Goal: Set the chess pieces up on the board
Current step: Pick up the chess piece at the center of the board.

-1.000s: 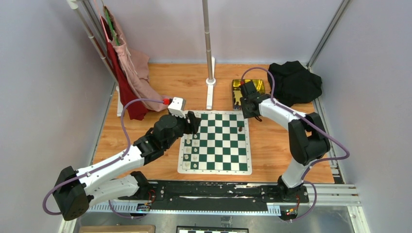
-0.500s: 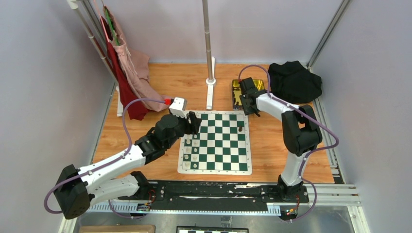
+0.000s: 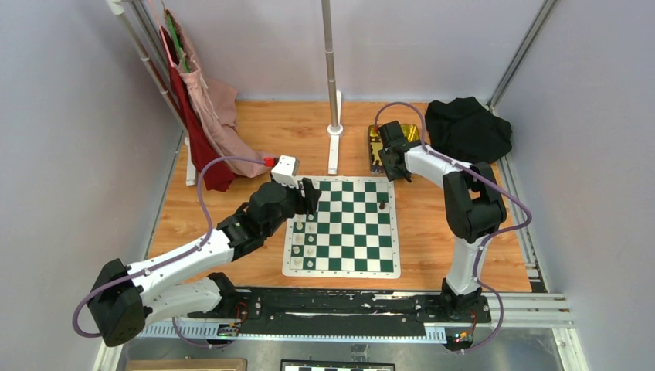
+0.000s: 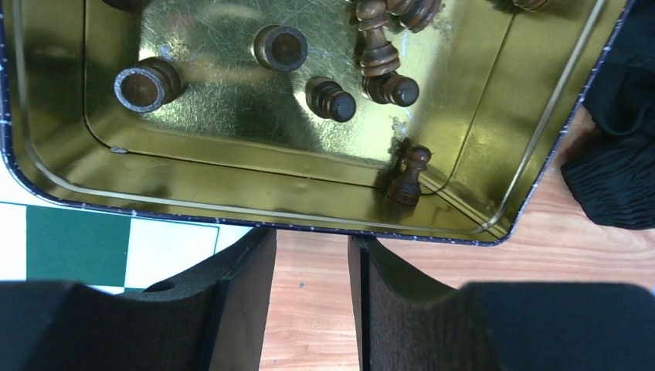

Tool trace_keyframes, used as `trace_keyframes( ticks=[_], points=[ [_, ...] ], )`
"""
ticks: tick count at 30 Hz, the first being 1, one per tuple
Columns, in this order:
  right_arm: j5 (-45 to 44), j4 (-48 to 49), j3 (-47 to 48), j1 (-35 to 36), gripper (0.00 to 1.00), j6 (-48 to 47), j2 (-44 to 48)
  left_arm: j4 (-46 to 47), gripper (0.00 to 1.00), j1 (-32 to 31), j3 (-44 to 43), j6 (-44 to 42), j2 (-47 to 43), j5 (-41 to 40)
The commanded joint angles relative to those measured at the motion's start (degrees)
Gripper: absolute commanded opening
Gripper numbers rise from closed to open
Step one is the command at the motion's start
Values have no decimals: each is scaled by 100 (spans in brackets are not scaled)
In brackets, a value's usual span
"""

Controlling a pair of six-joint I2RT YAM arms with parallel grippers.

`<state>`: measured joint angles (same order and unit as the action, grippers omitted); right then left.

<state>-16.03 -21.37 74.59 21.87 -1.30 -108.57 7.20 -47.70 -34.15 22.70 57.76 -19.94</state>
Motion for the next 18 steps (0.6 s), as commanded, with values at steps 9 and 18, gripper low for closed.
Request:
trace_keyframes(
  ticks=[9,18],
  points=[
    [149,97,267,-145,44,-299,-375,192,65,-20,-175,-99,63,-89],
    [99,59,179,-161,34,-143,-363,203,65,-20,-163,-67,33,-72]
  ],
)
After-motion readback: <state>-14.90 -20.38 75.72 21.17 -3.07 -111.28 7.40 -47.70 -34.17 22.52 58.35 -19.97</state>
